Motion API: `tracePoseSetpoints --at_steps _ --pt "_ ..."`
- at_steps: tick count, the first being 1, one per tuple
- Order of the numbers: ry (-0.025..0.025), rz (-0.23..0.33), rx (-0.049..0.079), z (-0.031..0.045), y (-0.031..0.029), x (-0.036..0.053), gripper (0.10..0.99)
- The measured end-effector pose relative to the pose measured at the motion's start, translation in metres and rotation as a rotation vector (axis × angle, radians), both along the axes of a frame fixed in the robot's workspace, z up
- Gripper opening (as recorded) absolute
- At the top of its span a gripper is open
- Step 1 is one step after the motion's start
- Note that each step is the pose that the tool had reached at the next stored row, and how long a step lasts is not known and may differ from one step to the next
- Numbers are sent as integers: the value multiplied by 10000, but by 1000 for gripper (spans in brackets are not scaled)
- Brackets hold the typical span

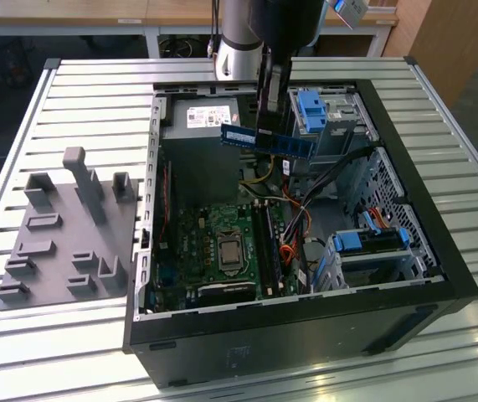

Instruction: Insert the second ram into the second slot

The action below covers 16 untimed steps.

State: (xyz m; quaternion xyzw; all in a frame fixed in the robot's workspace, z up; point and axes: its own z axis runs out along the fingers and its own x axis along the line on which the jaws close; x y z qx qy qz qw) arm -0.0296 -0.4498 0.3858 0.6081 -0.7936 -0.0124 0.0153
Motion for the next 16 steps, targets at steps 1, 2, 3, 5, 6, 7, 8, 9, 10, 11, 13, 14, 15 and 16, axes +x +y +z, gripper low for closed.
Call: tracePoseSetpoints --at_steps 1,2,3,5,6,7,8,9,10,11,13,14,15,16 --pt "0 -25 1 0 0 0 137" --pt "0 -59 1 0 0 0 137" --pt "0 -104 0 0 0 0 137" --pt "0 -243 0 0 0 0 137" --pt "0 -335 0 0 0 0 137" --pt "0 -425 0 0 1 0 137" --pt "0 -520 -1 0 0 0 137" --pt "0 -612 -1 0 0 0 137" --pt "0 -678 -1 -1 0 0 137" --pt "0 -734 0 -1 1 0 137" --pt "0 -836 0 -1 1 0 137" --pt "0 -879 -1 -1 2 1 137" --pt "0 -922 -1 0 4 1 137" --pt "0 -969 -1 0 6 1 137"
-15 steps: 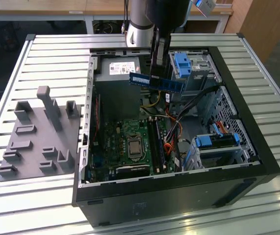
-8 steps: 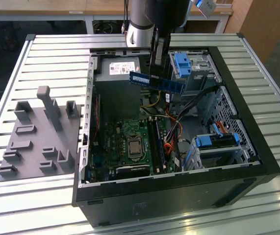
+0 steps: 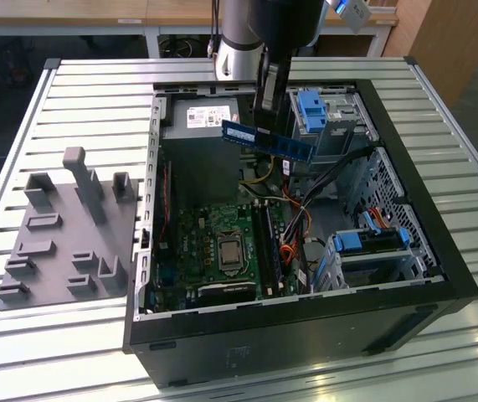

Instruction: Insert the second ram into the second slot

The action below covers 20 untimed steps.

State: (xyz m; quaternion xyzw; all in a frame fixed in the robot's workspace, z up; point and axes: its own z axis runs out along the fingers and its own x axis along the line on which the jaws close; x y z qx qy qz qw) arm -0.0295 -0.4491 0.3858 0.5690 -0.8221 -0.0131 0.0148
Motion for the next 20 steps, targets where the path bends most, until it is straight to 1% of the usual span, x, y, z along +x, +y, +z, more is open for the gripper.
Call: tracePoseSetpoints --at_steps 7,20 --pt "0 -352 -1 -1 1 0 137" --pt "0 -1457 -8 -1 2 0 137"
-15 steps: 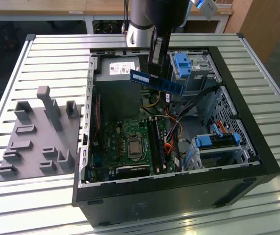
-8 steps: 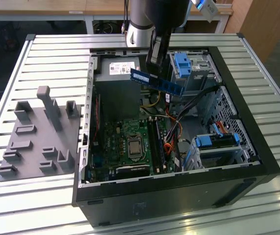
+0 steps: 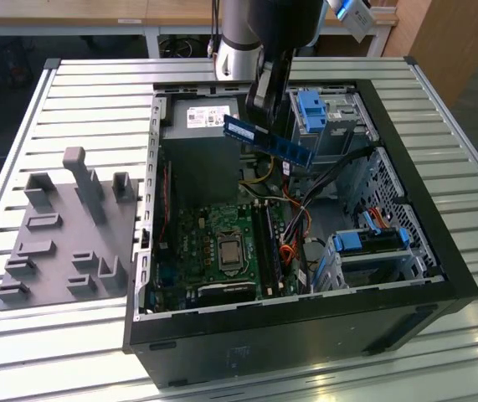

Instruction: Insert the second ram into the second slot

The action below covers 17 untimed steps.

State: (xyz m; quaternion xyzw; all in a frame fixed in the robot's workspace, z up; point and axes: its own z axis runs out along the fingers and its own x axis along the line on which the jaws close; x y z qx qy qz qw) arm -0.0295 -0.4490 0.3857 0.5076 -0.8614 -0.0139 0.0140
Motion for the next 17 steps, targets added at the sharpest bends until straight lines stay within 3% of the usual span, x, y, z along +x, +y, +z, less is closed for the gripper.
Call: tracePoseSetpoints --at_steps 17 --pt "0 -723 -6 -1 5 0 137"
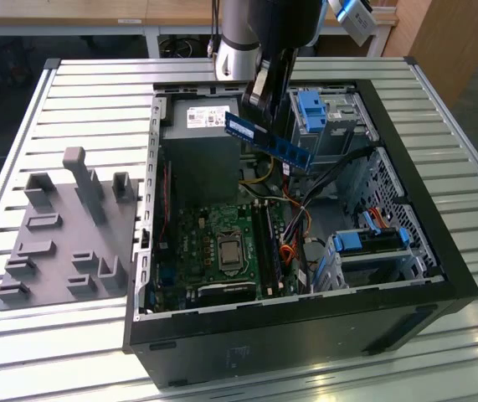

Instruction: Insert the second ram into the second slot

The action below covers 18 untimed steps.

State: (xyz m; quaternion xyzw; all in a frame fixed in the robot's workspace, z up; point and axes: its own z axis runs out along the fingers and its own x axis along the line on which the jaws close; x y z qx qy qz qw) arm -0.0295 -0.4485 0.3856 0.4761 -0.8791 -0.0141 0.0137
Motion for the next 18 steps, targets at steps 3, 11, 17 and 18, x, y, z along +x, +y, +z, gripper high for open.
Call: tracePoseSetpoints --at_steps 3,11,17,18 --pt "0 -169 -5 0 0 0 137" --pt "0 -549 -14 0 0 0 137" --pt "0 -807 -14 0 0 0 137" --pt "1 -850 -14 0 0 0 137"
